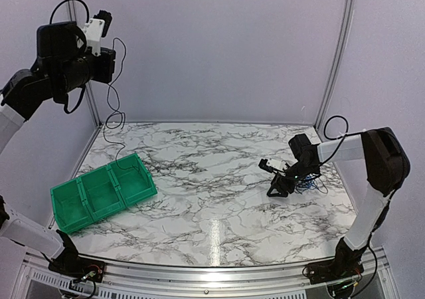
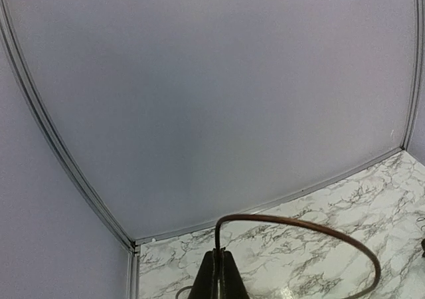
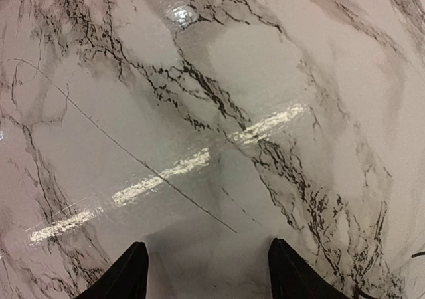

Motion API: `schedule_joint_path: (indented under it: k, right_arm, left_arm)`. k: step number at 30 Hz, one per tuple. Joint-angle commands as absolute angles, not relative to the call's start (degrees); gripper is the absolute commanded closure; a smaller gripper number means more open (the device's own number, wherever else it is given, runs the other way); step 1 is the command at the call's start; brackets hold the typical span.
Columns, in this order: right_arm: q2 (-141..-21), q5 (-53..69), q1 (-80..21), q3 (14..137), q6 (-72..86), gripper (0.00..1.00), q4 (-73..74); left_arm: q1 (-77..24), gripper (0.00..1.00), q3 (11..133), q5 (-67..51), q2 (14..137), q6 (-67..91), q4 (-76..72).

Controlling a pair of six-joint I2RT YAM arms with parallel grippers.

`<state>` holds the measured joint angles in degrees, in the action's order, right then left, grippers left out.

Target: Untangle the cables

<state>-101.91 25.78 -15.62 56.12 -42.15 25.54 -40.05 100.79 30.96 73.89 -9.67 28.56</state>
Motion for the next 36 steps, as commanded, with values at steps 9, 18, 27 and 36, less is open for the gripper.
schedule_joint_path:
  k: [9,18,27,36]
  right_arm:
    - [-105.71,22.22,-16.70,55.27,-42.35,0.38,29.19]
    - [-105.75,22.35,-16.70,55.28,-42.24,0.38,29.33]
    - [-106.58,22.63,-17.16,55.50,-42.02,0.38,29.37]
    - [-106.12,21.60,-17.48,55.39,-42.00,0.39,29.35]
  left_arm:
    - [-39.40,1.00,87.66,32.13,71.87,-6.30,27.20]
    - [-38.98,1.00,77.63,32.91,69.19,-3.41,26.16]
    - [-38.41,1.00,71.85,34.37,63.22,-2.48,26.16]
    - [-38.12,1.00,61.83,34.81,57.62,-1.39,25.79]
